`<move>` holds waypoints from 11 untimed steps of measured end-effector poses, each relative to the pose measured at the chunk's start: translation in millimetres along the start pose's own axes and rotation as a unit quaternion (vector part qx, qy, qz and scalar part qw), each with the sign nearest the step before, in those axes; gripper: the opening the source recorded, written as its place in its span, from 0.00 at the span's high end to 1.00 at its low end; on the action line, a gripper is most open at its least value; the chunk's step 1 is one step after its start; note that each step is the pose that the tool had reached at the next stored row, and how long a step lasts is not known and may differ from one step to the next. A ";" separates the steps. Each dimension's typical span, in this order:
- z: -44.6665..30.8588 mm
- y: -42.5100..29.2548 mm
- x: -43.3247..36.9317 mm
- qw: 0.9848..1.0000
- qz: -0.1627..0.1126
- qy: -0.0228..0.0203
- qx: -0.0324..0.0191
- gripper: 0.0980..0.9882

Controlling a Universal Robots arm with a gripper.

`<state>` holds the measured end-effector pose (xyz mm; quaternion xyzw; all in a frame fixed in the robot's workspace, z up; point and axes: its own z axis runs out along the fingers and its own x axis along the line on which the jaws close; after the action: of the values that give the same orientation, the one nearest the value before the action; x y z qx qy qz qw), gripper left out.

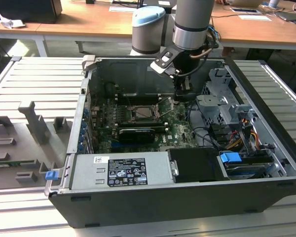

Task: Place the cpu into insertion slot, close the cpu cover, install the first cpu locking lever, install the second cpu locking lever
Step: 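Close the cpu cover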

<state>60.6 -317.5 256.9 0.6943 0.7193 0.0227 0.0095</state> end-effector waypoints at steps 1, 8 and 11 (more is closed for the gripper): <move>0.9 0.8 0.0 1.000 0.000 0.000 0.000 0.99; 11.3 6.3 -0.5 1.000 0.000 0.000 0.002 0.99; 13.5 6.9 -0.6 1.000 0.000 0.000 0.022 0.99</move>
<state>68.1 -317.6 243.7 0.6946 0.7194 0.0070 -0.0060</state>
